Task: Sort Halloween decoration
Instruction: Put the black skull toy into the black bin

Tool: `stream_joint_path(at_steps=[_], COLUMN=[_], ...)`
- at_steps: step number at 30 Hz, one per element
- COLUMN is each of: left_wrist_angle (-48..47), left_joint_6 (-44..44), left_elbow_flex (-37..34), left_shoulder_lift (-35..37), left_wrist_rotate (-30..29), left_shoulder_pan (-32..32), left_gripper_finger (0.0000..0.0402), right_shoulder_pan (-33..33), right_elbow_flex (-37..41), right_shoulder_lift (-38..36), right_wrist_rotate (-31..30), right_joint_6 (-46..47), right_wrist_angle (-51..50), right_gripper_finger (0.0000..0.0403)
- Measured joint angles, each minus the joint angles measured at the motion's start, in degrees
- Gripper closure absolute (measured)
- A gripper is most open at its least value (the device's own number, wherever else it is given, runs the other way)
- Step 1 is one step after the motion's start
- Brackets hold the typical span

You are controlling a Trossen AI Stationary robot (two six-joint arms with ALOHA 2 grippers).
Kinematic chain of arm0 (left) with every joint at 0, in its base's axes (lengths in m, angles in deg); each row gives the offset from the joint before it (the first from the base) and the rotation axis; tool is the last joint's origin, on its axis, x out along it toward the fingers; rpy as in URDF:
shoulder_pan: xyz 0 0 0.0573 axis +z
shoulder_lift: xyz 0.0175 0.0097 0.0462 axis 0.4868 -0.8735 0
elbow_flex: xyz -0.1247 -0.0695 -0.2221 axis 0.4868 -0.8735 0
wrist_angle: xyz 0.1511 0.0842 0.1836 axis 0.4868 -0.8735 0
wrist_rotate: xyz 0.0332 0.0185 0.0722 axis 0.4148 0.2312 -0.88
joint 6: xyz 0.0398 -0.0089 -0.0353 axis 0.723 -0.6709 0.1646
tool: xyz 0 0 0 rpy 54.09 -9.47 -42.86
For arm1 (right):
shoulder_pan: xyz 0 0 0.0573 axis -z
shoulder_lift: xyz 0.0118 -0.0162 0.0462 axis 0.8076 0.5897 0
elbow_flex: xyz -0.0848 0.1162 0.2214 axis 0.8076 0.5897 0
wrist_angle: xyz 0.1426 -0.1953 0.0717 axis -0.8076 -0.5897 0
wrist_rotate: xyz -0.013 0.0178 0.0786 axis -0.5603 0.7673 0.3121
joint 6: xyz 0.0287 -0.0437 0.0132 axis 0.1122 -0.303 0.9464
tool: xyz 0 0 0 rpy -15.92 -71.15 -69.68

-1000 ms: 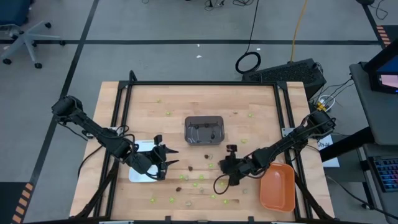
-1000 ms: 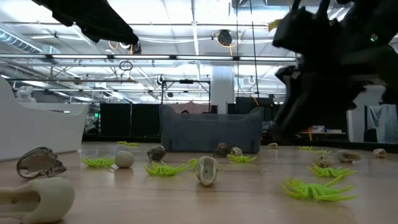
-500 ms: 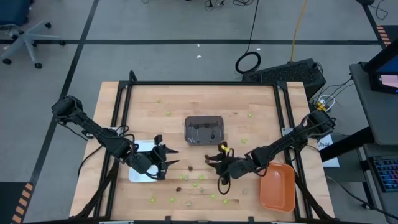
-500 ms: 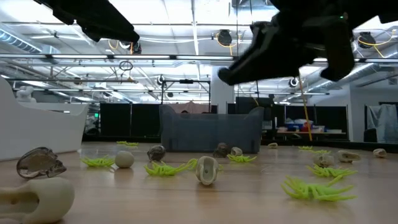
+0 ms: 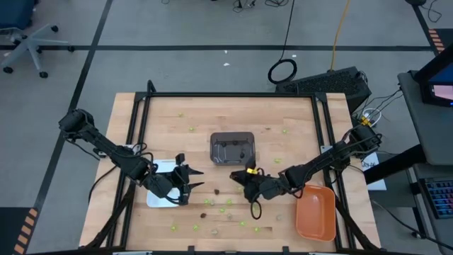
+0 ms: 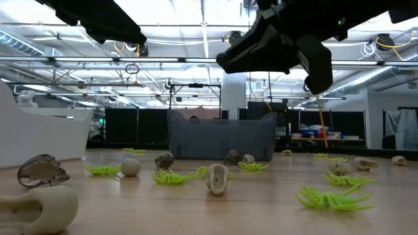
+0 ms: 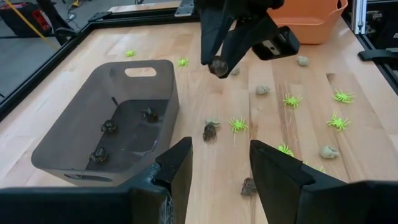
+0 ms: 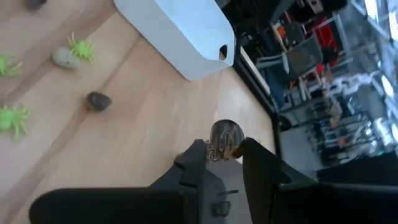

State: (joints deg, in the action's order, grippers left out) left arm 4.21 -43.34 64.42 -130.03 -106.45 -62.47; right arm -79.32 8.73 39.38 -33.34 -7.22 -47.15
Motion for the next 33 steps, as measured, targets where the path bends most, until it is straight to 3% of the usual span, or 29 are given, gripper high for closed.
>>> stream_joint_path(at_steps=[4,14,26,33], left_wrist_angle=[-0.02,-0.02,-0.04,0.55], left_joint_6=[0.00,0.00,0.00,0.00], left_elbow_flex=[0.00,0.00,0.00,0.00], left_shoulder_lift=[0.00,0.00,0.00,0.00], left_wrist_rotate=[0.00,0.00,0.00,0.00], left_shoulder_pan=[0.00,0.00,0.00,0.00], left_gripper_finger=[0.0242,0.0242,0.0242,0.0242], right_shoulder_pan=[0.00,0.00,0.00,0.00], right_elbow_flex=[0.00,0.00,0.00,0.00], right_shoulder_lift=[0.00,0.00,0.00,-0.02], right_wrist_rotate=[0.02,1.07,1.25,6.51], right_joint_6=[-1.54,6.88,34.93,44.75], right_wrist_angle=[0.15,0.15,0.61,3.15], right_gripper_finger=[0.0348,0.0348,0.0348,0.0348])
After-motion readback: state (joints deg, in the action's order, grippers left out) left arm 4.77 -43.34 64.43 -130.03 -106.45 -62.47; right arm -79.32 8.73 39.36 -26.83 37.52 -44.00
